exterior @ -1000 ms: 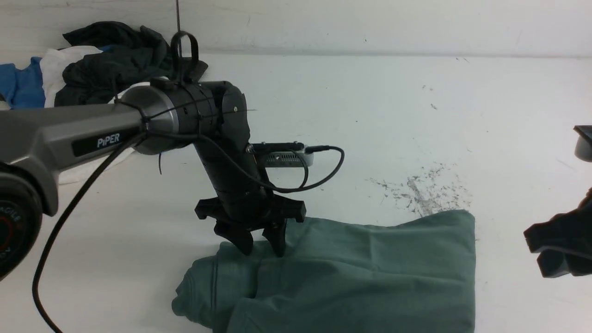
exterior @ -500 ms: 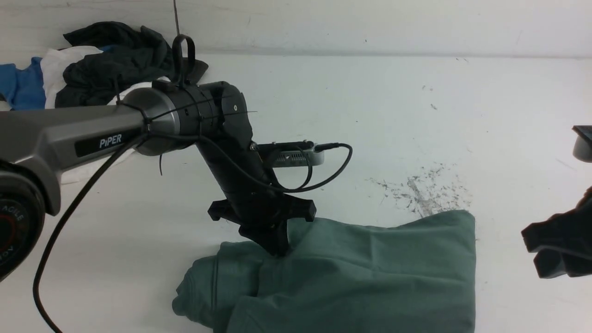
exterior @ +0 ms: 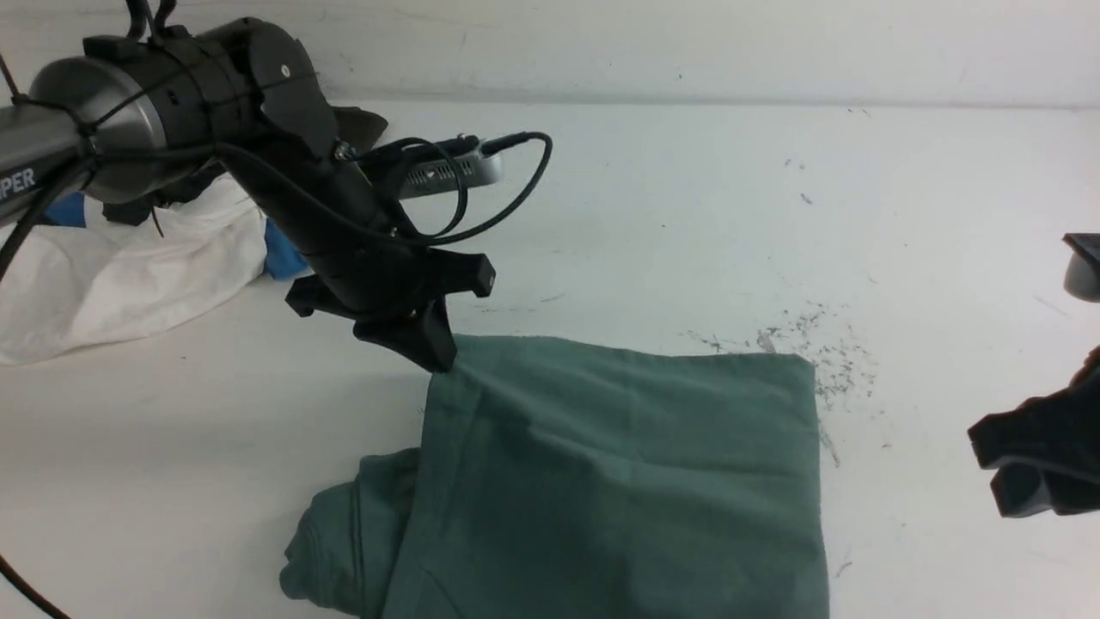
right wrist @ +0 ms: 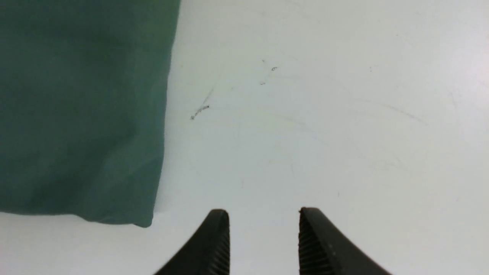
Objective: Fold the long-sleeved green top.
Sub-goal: Use the right arm to drag the right edge of the fabric to the left and folds it over the left edge
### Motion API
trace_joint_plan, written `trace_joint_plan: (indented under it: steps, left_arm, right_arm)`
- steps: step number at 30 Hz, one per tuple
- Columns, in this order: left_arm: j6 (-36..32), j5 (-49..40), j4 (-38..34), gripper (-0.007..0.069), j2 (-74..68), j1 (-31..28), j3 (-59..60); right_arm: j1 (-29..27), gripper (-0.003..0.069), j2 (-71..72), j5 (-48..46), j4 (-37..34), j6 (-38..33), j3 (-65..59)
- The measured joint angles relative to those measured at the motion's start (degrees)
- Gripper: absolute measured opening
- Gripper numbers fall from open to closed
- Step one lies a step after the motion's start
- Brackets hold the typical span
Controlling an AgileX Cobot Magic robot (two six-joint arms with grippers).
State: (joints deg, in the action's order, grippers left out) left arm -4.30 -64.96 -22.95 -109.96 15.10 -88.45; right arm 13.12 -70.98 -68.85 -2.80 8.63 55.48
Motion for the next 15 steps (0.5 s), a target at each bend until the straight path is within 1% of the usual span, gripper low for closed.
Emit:
trace_joint_plan:
  steps: [4, 5, 8, 11, 14, 15]
  left_arm:
    - [1.79, -0.75, 5.62, -0.0003, -1.34, 0.00, 0.11]
    - [1.98, -0.67, 5.90, -0.0003, -1.45, 0.00, 0.11]
    - [5.16, 1.27, 10.31, -0.0003, -4.62, 0.00, 0.18]
    - [6.60, 2.60, 12.25, 0.0002, -7.30, 0.00, 0.18]
    - [7.07, 3.28, 14.04, 0.0037, -8.42, 0.00, -0.39]
    - [7.30, 3.17, 15.79, 0.0074, -8.47, 0.00, -1.95]
  right_arm:
    - [0.00, 0.0244, 0.00, 0.00, 0.00, 0.00, 0.00]
    - [0.00, 0.0244, 0.00, 0.00, 0.00, 0.00, 0.00]
    - [0.00, 0.0244, 0.00, 0.41, -0.06, 0.00, 0.00]
    - [0.00, 0.0244, 0.00, 0.82, -0.06, -0.06, 0.00]
    - [0.00, 0.0244, 0.00, 1.07, -0.01, -0.52, 0.00]
    - [0.00, 0.0244, 0.00, 1.07, -0.01, -0.75, 0.00]
